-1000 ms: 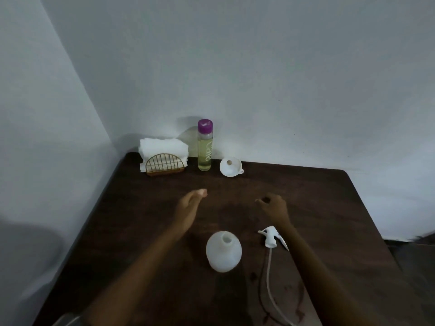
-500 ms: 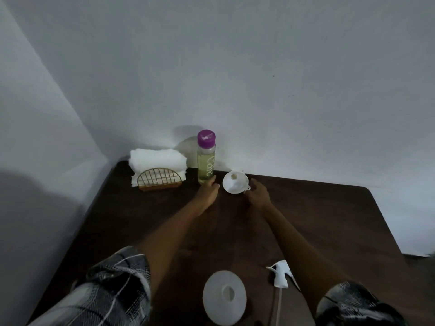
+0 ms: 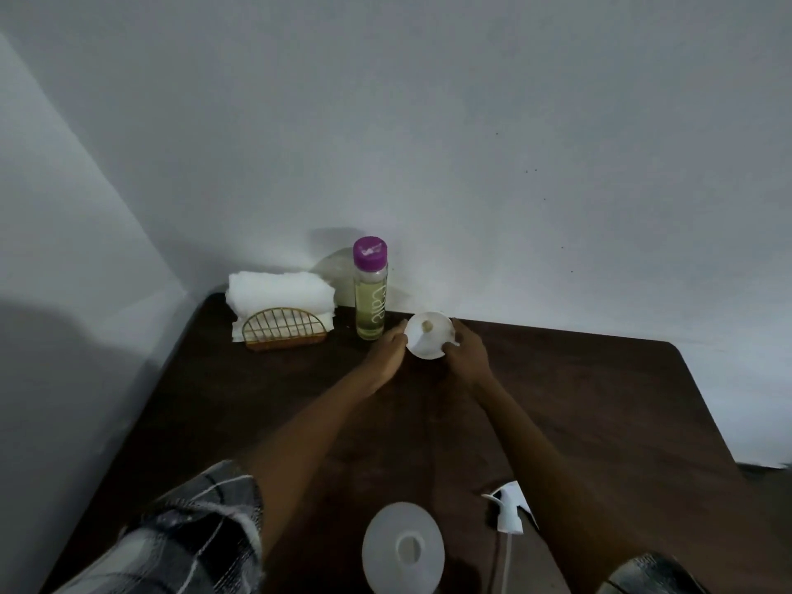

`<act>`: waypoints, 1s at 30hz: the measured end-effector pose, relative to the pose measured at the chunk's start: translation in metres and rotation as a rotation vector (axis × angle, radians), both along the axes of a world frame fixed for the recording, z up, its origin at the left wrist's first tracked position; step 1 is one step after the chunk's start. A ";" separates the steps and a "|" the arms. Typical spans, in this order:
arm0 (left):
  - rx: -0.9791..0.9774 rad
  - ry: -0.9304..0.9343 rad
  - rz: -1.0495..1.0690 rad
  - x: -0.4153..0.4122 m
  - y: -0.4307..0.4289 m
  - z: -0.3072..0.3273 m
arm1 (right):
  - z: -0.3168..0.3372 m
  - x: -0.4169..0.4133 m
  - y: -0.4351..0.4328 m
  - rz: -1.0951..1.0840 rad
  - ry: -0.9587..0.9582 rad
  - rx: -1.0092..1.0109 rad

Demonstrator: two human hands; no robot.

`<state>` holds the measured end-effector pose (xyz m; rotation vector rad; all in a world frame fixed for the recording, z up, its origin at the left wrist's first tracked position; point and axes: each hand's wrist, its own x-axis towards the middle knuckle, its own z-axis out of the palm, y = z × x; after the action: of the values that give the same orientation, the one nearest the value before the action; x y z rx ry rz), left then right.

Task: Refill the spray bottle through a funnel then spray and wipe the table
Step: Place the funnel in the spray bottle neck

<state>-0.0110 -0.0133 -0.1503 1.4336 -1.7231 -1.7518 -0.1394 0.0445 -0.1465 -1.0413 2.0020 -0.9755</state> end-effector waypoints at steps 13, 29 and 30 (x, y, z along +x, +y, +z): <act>-0.001 0.271 0.119 0.061 0.097 0.084 | 0.066 0.025 0.087 -0.042 -0.011 -0.322; -0.204 0.283 0.071 0.122 0.202 0.103 | 0.103 0.075 0.208 -0.216 -0.566 -0.256; -0.201 0.281 0.070 0.124 0.205 0.102 | 0.103 0.078 0.212 -0.216 -0.577 -0.249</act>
<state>0.1126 0.1918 -0.0484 1.0925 -1.6260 -1.6038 -0.0617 0.2563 -0.0437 -0.5723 1.5538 -1.4763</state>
